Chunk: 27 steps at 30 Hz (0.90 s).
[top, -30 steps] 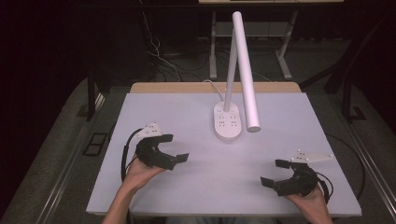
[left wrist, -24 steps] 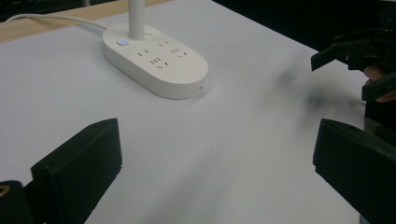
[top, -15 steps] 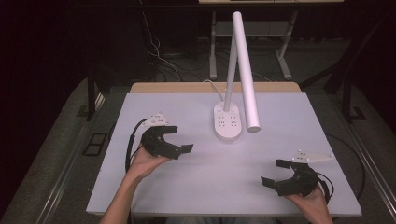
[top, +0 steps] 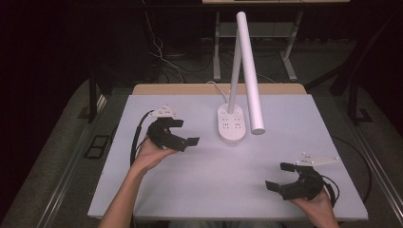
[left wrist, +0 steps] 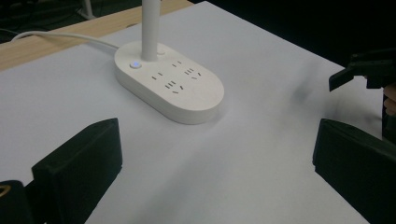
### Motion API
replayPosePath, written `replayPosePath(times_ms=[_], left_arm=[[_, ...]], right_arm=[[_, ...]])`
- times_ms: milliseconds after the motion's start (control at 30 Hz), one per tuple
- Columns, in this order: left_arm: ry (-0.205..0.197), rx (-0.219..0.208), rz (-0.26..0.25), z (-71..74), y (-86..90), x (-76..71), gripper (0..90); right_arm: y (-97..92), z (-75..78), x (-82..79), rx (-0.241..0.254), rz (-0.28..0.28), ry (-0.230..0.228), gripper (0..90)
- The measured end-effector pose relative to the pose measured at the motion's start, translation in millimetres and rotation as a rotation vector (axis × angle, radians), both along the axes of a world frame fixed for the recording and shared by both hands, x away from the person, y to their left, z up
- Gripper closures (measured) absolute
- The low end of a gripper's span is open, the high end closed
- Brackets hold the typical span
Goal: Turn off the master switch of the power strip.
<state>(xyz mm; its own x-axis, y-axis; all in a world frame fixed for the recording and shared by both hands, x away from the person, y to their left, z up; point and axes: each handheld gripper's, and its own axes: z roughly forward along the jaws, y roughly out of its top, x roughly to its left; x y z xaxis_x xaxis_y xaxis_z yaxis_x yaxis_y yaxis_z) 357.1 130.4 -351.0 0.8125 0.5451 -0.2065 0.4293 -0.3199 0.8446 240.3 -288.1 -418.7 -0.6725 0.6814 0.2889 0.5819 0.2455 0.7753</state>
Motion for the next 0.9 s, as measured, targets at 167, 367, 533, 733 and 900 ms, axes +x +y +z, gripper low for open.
replayPosePath(times_ms=[167,367,533,733,900], left_arm=[[0.005,0.007,-0.003,1.7,-1.8,6.5,0.7],[0.000,0.026,-0.003,4.9,-2.6,14.1,1.2],[0.000,0.035,-0.001,8.0,-3.0,20.8,1.3],[0.004,0.046,-0.003,9.5,-5.6,28.0,1.5],[0.001,0.056,-0.011,12.0,-7.7,34.4,1.9]], right_arm=[[0.1,0.0,-0.2,-0.001,0.002,0.000,0.0],[-0.5,-0.2,0.3,0.001,0.001,-0.001,0.0],[-0.3,-0.2,0.0,-0.001,0.002,0.002,0.0],[-0.6,-0.5,0.2,0.000,0.001,0.002,0.0],[-1.3,-0.6,0.5,-0.003,0.000,-0.001,0.0]])
